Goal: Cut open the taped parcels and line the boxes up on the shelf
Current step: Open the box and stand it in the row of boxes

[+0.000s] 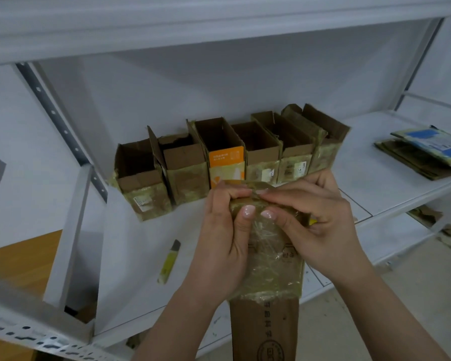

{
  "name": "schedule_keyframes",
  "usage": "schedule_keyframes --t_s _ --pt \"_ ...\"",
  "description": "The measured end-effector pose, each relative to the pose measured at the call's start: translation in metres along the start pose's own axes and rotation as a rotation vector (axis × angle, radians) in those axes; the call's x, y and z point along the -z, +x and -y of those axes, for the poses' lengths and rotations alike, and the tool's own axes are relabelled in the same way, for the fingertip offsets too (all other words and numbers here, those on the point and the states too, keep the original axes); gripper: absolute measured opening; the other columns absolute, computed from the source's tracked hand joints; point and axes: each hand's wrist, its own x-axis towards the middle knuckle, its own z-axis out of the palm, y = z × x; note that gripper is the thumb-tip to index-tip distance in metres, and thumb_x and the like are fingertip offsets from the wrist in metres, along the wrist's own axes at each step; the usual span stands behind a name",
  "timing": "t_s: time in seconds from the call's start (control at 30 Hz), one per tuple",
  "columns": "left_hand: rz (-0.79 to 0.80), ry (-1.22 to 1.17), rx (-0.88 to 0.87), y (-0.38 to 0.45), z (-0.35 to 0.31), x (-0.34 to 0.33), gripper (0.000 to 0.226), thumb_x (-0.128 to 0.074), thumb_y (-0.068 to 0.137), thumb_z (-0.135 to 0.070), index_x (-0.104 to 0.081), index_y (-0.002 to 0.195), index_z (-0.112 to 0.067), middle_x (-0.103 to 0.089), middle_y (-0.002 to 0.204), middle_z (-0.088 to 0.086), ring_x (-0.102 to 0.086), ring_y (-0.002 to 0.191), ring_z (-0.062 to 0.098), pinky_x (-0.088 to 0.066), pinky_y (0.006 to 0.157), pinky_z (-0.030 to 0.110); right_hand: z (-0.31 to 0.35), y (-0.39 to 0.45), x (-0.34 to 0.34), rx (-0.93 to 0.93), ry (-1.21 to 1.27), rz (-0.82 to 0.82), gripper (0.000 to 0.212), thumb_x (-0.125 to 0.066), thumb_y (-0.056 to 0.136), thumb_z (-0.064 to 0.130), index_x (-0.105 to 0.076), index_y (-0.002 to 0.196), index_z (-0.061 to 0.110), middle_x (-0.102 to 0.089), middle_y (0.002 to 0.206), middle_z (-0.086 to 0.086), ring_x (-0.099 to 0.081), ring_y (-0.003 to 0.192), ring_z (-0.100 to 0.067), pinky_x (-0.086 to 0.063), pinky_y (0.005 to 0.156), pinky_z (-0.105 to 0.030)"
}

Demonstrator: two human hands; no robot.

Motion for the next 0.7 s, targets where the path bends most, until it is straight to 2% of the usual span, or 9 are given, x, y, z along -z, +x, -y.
schedule_keyframes --t_s 0.13,0.2,0.3,0.43,0.5,0.6,0.63,0.7 --pt "0.011 0.060 -0.005 0.002 -0.002 -0.001 0.033 -0.035 0.101 -0.040 -0.052 0.113 -0.014 -0.055 0.112 0.001 -0.053 0.113 0.010 -0.041 0.096 0.021 -0.002 -0.002 -0.004 0.044 -0.012 -0.057 0.017 -0.068 0.084 0.027 -0.076 0.093 0.015 -0.071 0.086 0.011 -0.052 0.084 -0.022 -0.042 0.073 -0.030" --pt "0.047 0.047 0.017 0.006 -0.001 0.002 0.033 -0.036 0.098 -0.042 -0.053 0.114 -0.019 -0.057 0.112 -0.001 -0.054 0.111 0.008 -0.040 0.092 0.015 -0.003 0.000 -0.002 0.052 -0.029 -0.086 0.016 -0.068 0.085 0.025 -0.076 0.092 0.014 -0.069 0.085 0.013 -0.052 0.084 -0.020 -0.040 0.075 -0.025" --pt "0.156 -0.049 0.038 0.012 0.000 0.011 0.035 -0.036 0.098 -0.047 -0.055 0.121 -0.027 -0.059 0.117 -0.006 -0.056 0.114 0.012 -0.046 0.092 0.023 -0.006 0.006 0.001 0.010 -0.013 -0.109 0.013 -0.067 0.085 0.025 -0.073 0.096 0.020 -0.068 0.087 0.017 -0.051 0.086 -0.013 -0.036 0.081 -0.021" --pt "0.091 -0.026 -0.026 0.021 0.010 0.010 0.036 -0.033 0.103 -0.034 -0.060 0.117 -0.014 -0.063 0.111 0.001 -0.060 0.107 0.017 -0.049 0.090 0.035 -0.006 0.007 -0.001 -0.101 0.026 -0.090 0.019 -0.061 0.089 0.034 -0.068 0.107 0.030 -0.066 0.098 0.025 -0.053 0.096 -0.009 -0.041 0.086 -0.024" --pt "0.033 -0.077 0.083 0.027 0.016 0.012 0.034 -0.033 0.104 -0.034 -0.062 0.107 -0.017 -0.066 0.099 -0.004 -0.063 0.098 0.014 -0.051 0.085 0.035 -0.010 0.005 0.000 -0.172 0.076 -0.065 0.030 -0.056 0.092 0.038 -0.063 0.120 0.029 -0.064 0.109 0.025 -0.055 0.104 -0.006 -0.045 0.090 -0.029" --pt "-0.103 -0.128 0.305 0.038 0.027 0.020 0.034 -0.034 0.106 -0.037 -0.063 0.088 -0.033 -0.068 0.082 -0.026 -0.063 0.081 -0.008 -0.048 0.074 0.011 -0.020 -0.004 0.005 -0.341 0.113 -0.010 0.040 -0.055 0.098 0.037 -0.057 0.134 0.021 -0.062 0.121 0.006 -0.058 0.112 -0.010 -0.051 0.089 -0.035" --pt "-0.137 -0.149 0.371 0.042 0.031 0.023 0.036 -0.034 0.106 -0.038 -0.065 0.086 -0.036 -0.068 0.081 -0.028 -0.064 0.080 -0.010 -0.049 0.075 0.010 -0.023 -0.008 0.007 -0.381 0.102 0.032 0.038 -0.056 0.098 0.029 -0.056 0.135 0.020 -0.061 0.122 0.003 -0.058 0.112 -0.010 -0.052 0.089 -0.038" --pt "-0.162 -0.259 0.488 0.052 0.040 0.027 0.035 -0.036 0.105 -0.040 -0.069 0.101 -0.032 -0.073 0.095 -0.010 -0.069 0.092 0.008 -0.055 0.085 0.028 -0.028 -0.017 0.007 -0.415 0.093 0.180 0.041 -0.059 0.095 0.008 -0.055 0.134 0.019 -0.062 0.123 0.005 -0.057 0.113 -0.012 -0.050 0.089 -0.045"
